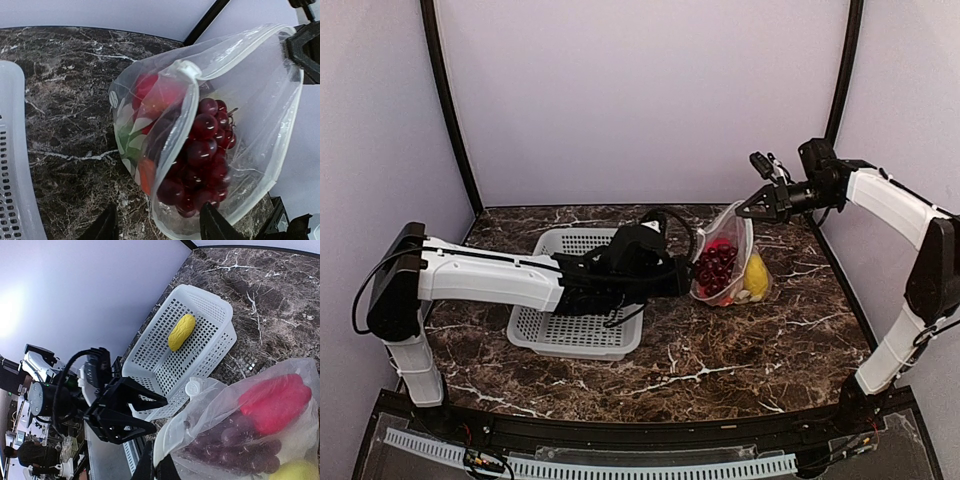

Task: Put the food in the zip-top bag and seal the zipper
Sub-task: Adjust the zipper food storage bag at the center of the board.

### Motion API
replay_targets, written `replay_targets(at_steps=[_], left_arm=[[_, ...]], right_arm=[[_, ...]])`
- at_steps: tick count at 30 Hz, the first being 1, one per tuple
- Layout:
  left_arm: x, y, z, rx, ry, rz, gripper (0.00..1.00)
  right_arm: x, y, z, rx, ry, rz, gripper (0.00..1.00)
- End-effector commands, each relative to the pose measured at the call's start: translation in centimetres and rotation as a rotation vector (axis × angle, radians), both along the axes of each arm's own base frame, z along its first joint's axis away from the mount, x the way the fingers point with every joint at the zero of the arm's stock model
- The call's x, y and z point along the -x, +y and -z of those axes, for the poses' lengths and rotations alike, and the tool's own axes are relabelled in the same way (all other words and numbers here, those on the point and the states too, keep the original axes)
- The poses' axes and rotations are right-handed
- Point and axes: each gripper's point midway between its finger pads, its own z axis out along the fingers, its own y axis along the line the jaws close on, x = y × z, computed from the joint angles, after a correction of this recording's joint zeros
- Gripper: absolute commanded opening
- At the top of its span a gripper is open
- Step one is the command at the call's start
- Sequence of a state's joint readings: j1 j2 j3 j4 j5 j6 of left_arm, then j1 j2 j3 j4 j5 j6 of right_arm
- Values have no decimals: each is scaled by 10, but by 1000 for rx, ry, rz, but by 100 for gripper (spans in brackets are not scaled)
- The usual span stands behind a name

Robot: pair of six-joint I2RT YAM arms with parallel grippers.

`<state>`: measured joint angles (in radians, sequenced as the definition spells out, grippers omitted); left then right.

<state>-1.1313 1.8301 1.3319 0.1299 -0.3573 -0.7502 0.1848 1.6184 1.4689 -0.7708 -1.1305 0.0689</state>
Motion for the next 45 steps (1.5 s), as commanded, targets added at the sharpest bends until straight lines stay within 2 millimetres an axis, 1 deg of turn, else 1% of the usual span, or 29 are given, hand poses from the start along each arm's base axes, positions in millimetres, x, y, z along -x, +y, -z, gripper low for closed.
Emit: replay_targets(at_steps=[1, 2, 5, 9, 12, 13, 14, 15, 17, 19, 21, 23, 24, 25, 26, 28, 29, 30, 32, 33, 35, 37, 38, 39, 40, 41, 43, 44, 45], left_arm=[[1, 0, 30, -53, 87, -24, 56], [-1, -1, 31, -52, 95, -27, 56], [-5, -6, 47, -53, 138, -20, 56], [-11, -12, 58, -20, 172, -11, 49], [-12, -15, 64, -9, 188, -2, 38], [-12, -17, 64, 0, 185, 2, 28], [-12, -18, 65, 3, 188, 8, 23], [-14, -20, 63, 18, 182, 10, 12], [-17, -22, 57, 45, 168, 19, 2], [-22, -25, 43, 74, 146, 35, 1], [-19, -30, 9, 122, 116, 73, 1], [-7, -31, -53, 132, -14, 99, 1], [4, -30, -60, 87, -42, 100, 1], [1, -25, -81, 72, -103, 71, 1], [2, -22, -79, 46, -98, 64, 1], [6, -22, -92, 73, -105, 70, 1], [9, -21, -98, 71, -130, 74, 1], [9, -21, -98, 69, -143, 70, 1], [-6, -18, -75, 36, -77, 41, 1], [-3, -28, -68, 52, -50, 90, 1], [-3, -35, -66, 48, -77, 91, 1], [-12, -37, -54, 31, -55, 81, 1], [-21, -36, -53, 32, -49, 77, 1], [-21, -39, -55, 33, -57, 101, 1], [-23, -40, -63, 29, -100, 116, 3], [-24, -39, -67, 23, -117, 115, 14], [-27, -34, -75, -22, -155, 126, 26], [-28, -30, -86, -41, -199, 141, 30], [-26, -25, -83, -81, -200, 152, 39]], right_arm=[[11, 1, -25, -73, -59, -39, 0], [11, 2, -25, -74, -57, -40, 0], [12, 1, -25, -76, -54, -41, 0], [13, 1, -25, -78, -57, -43, 0], [12, 2, -22, -78, -53, -43, 0], [12, 2, -20, -78, -51, -42, 0], [11, 2, -18, -76, -47, -41, 0], [11, 2, -17, -75, -44, -40, 0], [9, 1, -14, -67, -44, -35, 0], [7, 1, -12, -52, -47, -26, 0], [-3, -5, -4, 44, -84, 24, 0], [-21, -24, 8, 261, -168, 135, 0], [-31, -37, 18, 375, -208, 198, 0], [-39, -49, 26, 469, -235, 245, 0], [-45, -59, 33, 541, -253, 269, 0], [-52, -76, 42, 668, -260, 298, 0], [-51, -79, 43, 689, -260, 287, 0], [-46, -76, 42, 676, -260, 267, 0], [-41, -72, 43, 658, -247, 261, 0], [-40, -69, 42, 645, -245, 253, 0], [-38, -66, 33, 619, -264, 247, 0], [-39, -64, 21, 595, -291, 255, 0], [-39, -61, 14, 577, -302, 249, 0], [-39, -60, 9, 569, -311, 251, 0], [-41, -60, 3, 562, -322, 256, 0], [-43, -58, -4, 548, -339, 258, 0], [-43, -51, -13, 500, -355, 249, 0], [-42, -48, -16, 477, -353, 244, 0], [-42, -45, -14, 457, -341, 237, 0]])
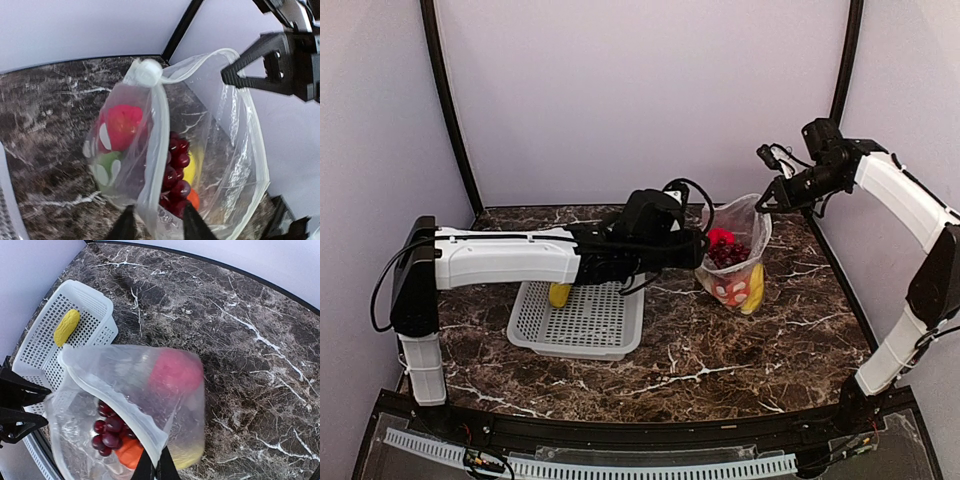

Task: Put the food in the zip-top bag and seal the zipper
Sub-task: Adjust the zipper food storage bag at the center of the board, then pick up the fake fruit from the bin.

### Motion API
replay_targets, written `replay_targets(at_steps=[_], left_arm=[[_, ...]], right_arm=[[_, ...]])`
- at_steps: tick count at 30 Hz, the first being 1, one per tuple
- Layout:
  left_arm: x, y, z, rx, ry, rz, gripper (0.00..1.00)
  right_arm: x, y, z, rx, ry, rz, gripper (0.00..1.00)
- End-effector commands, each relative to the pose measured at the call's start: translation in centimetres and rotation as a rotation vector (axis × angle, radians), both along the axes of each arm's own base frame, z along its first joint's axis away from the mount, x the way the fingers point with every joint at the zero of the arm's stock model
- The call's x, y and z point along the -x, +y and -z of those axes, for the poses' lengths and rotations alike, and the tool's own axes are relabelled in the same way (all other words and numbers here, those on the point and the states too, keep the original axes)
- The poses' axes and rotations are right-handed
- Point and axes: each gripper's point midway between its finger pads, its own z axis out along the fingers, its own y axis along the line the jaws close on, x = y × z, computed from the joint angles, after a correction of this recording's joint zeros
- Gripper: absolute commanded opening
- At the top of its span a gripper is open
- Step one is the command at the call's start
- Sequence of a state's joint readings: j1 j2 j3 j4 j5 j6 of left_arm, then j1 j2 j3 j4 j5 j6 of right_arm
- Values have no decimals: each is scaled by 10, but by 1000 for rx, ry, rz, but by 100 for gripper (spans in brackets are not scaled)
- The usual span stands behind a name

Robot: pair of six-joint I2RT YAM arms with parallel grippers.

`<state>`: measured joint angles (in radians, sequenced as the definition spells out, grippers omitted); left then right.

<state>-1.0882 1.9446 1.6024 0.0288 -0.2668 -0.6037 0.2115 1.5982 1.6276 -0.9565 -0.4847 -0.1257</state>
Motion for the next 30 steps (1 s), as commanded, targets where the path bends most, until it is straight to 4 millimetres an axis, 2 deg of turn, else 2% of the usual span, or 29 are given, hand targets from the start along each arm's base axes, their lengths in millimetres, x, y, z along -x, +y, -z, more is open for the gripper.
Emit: replay_targets(at_steps=[1, 2, 3, 4, 5, 6, 7, 8, 9, 10, 11, 12, 13, 14, 16, 19, 21, 26, 27, 30], left_arm=[[5, 16, -48, -81, -148, 67, 45], [8, 22, -46, -116, -147, 75, 54], [12, 33, -49, -145, -163, 78, 58], [18, 45, -30, -207, -139, 84, 65], [20, 61, -41, -217, -157, 56, 68], [24, 79, -16, -296, -119, 42, 74], [23, 101, -25, -309, -128, -23, 76], [26, 124, 2, -404, -86, -47, 79], [25, 147, -5, -423, -94, -119, 80], [28, 174, 19, -517, -53, -150, 84], [27, 197, 16, -523, -42, -217, 87], [30, 226, 32, -577, 2, -254, 88], [32, 238, 39, -577, 39, -268, 89], [32, 262, 52, -602, 83, -301, 89], [35, 284, 68, -612, 130, -315, 90], [29, 303, 82, -595, 176, -348, 87], [24, 309, 94, -588, 210, -348, 83], [4, 313, 120, -638, 299, -362, 82], [-2, 312, 117, -635, 301, -366, 82], [-14, 306, 132, -690, 320, -345, 83]], right_arm=[[-1, 15, -33, -110, -75, -46, 0], [0, 19, -30, -127, -54, -59, 0], [1, 22, -25, -143, -32, -73, 0], [2, 24, -21, -155, -16, -85, 0], [3, 27, -18, -171, -3, -99, 0], [4, 29, -15, -182, 5, -110, 0], [5, 31, -14, -192, 5, -118, 0], [6, 32, -14, -202, 5, -128, 0], [7, 34, -13, -209, 2, -136, 0], [8, 35, -13, -215, 0, -142, 0], [9, 36, -13, -219, -1, -148, 0], [10, 37, -12, -222, -2, -152, 0], [10, 37, -11, -223, -2, -153, 0], [11, 38, -9, -224, 1, -156, 0], [11, 38, -3, -226, 12, -158, 0], [12, 40, 4, -226, 32, -164, 0], [14, 41, 6, -227, 37, -167, 0], [18, 43, 7, -222, 34, -177, 0], [19, 43, 8, -220, 34, -178, 0], [20, 44, 9, -218, 37, -178, 0]])
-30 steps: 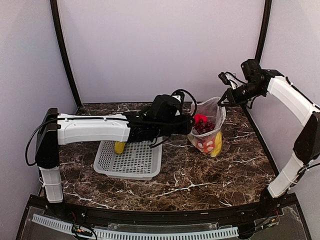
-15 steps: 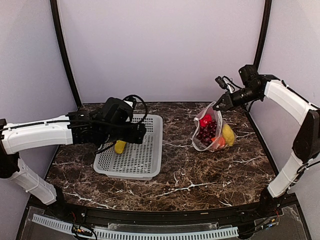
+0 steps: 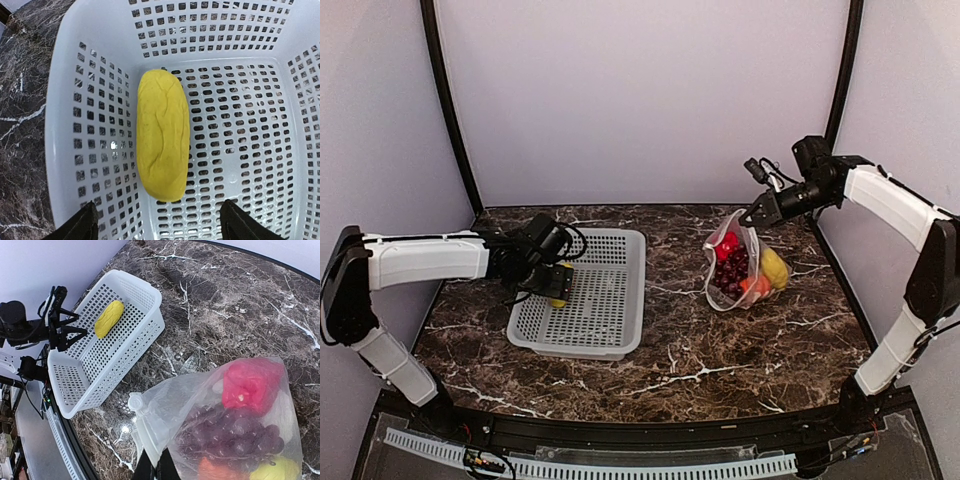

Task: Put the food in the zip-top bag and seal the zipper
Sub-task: Pick up the fake fruit from the bin.

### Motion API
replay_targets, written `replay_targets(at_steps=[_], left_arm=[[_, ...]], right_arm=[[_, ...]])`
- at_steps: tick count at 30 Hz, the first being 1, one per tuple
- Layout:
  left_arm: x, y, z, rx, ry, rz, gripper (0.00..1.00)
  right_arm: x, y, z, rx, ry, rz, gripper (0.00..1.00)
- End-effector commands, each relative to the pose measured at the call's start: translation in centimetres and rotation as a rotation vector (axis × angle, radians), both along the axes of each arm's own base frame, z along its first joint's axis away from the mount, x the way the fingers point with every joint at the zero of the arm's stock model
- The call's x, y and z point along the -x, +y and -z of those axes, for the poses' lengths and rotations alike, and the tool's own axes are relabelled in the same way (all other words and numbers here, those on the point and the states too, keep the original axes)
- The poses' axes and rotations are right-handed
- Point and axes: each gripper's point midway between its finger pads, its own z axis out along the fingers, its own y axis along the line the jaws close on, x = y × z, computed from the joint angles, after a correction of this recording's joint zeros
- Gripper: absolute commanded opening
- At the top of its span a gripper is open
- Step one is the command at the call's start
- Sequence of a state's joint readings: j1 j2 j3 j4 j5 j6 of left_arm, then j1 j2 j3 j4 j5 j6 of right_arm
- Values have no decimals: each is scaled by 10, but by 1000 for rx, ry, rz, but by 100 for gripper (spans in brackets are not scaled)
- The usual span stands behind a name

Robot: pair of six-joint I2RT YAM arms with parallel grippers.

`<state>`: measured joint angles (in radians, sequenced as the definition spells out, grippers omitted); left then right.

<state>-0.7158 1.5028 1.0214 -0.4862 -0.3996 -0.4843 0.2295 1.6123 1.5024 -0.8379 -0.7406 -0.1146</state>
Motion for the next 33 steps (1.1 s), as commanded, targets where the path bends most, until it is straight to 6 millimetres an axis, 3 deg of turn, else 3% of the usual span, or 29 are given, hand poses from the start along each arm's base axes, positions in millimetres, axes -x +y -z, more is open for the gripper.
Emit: replay_targets(at_steps=[1, 15, 21, 25, 27, 31, 32, 33], left_arm=[[-18, -10, 13, -28, 53, 22, 83], [-61, -16, 61, -107, 136, -19, 74], [-67, -19, 68, -125, 148, -17, 56], [-64, -18, 55, -121, 140, -32, 40], [-60, -21, 37, -122, 108, -28, 37], [-47, -49, -23, -57, -17, 36, 37], [-41, -67, -46, 8, -62, 75, 37], [-37, -78, -56, 53, -76, 103, 37]], right_arm=[[3, 4, -7, -17, -39, -19, 0], [11, 4, -4, -13, -36, -21, 0], [11, 5, -3, -11, -37, -21, 0], [10, 6, 0, -10, -29, -23, 0], [10, 6, -1, -11, -30, -22, 0], [9, 6, -2, -14, -30, -21, 0], [10, 6, -2, -15, -27, -22, 0], [9, 6, -1, -16, -24, -21, 0]])
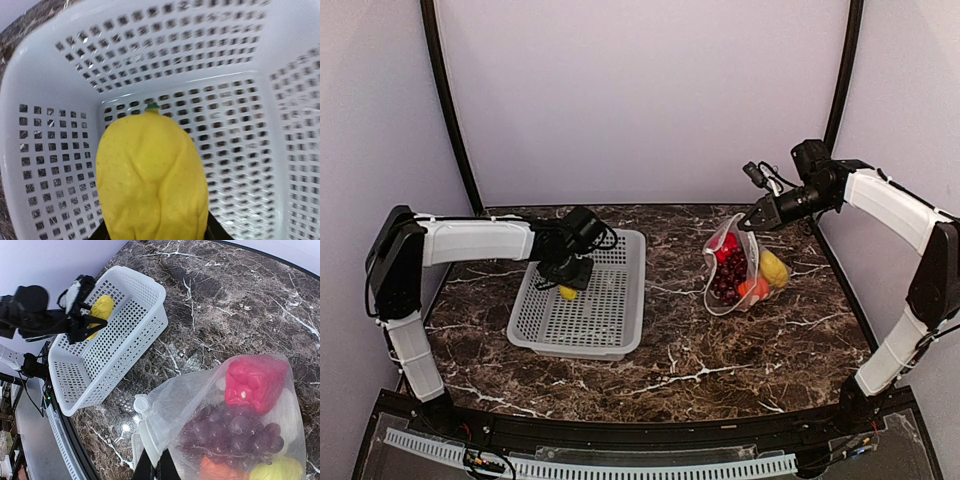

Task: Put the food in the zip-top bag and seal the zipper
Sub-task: Pick up the fake fruit from the bin, then place the fake fruit in the zipper food storage bag.

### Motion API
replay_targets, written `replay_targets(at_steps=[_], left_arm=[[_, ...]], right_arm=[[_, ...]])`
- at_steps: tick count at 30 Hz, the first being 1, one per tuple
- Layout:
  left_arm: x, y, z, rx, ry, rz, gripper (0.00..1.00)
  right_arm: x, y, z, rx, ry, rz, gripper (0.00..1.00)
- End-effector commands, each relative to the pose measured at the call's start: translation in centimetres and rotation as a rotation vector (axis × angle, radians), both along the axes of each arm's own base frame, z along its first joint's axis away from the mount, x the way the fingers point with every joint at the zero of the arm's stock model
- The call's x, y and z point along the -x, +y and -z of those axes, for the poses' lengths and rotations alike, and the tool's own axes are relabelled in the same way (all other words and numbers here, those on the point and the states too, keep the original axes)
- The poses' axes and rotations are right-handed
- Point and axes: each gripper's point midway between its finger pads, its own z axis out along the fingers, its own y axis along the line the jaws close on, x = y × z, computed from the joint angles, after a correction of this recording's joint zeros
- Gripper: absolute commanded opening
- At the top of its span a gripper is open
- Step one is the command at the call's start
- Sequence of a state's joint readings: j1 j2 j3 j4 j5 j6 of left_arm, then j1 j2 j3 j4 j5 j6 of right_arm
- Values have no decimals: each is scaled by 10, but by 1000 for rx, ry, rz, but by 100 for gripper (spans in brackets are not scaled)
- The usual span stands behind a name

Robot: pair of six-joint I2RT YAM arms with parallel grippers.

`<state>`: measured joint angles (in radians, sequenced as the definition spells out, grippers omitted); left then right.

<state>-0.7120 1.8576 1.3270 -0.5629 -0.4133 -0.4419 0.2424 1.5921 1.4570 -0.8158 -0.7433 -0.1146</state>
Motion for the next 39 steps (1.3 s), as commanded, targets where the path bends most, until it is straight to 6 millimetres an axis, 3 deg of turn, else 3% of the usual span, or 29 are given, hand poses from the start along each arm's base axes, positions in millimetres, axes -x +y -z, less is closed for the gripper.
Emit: replay_targets(at_steps=[1, 2, 3, 4, 6, 8, 11, 16, 17, 18, 19, 23, 27, 32, 39], left_arm=[[22, -66, -111, 293, -178, 146, 37], [28, -78, -117, 351, -178, 181, 37], [38, -105, -140, 490, -197, 258, 37], [46, -118, -144, 551, -193, 301, 36], [69, -164, -182, 766, -234, 442, 35], [94, -198, -197, 877, -219, 555, 35], [126, -240, -207, 976, -169, 706, 35], [160, -299, -189, 1020, -12, 850, 33], [162, -306, -195, 1036, -8, 859, 33], [165, -314, -181, 1026, 28, 860, 33], [165, -319, -184, 1039, 38, 854, 33], [162, -336, -161, 1060, 106, 798, 33], [150, -343, -146, 1075, 126, 700, 33], [129, -345, -129, 1064, 109, 561, 32], [80, -343, -107, 1107, 72, 357, 30]], right_arm=[[1, 3, -8, -16, -28, -7, 0], [1, 3, -6, -14, -24, -6, 0], [1, 2, -6, -12, -20, -5, 0], [2, 2, -5, -10, -16, -5, 0], [2, 2, -3, -6, -10, -4, 0], [4, 2, -4, -5, -5, -4, 0], [5, 1, -6, -6, -6, -3, 0], [11, 0, -10, -4, -3, -8, 0], [11, 0, -10, -3, -4, -8, 0], [12, 0, -12, -3, -7, -8, 0], [12, -1, -13, -4, -10, -8, 0], [14, 0, -15, -14, -13, -11, 0], [15, 1, -17, -23, -14, -14, 0], [18, 3, -20, -42, -13, -26, 0], [26, 7, -26, -71, -15, -48, 0]])
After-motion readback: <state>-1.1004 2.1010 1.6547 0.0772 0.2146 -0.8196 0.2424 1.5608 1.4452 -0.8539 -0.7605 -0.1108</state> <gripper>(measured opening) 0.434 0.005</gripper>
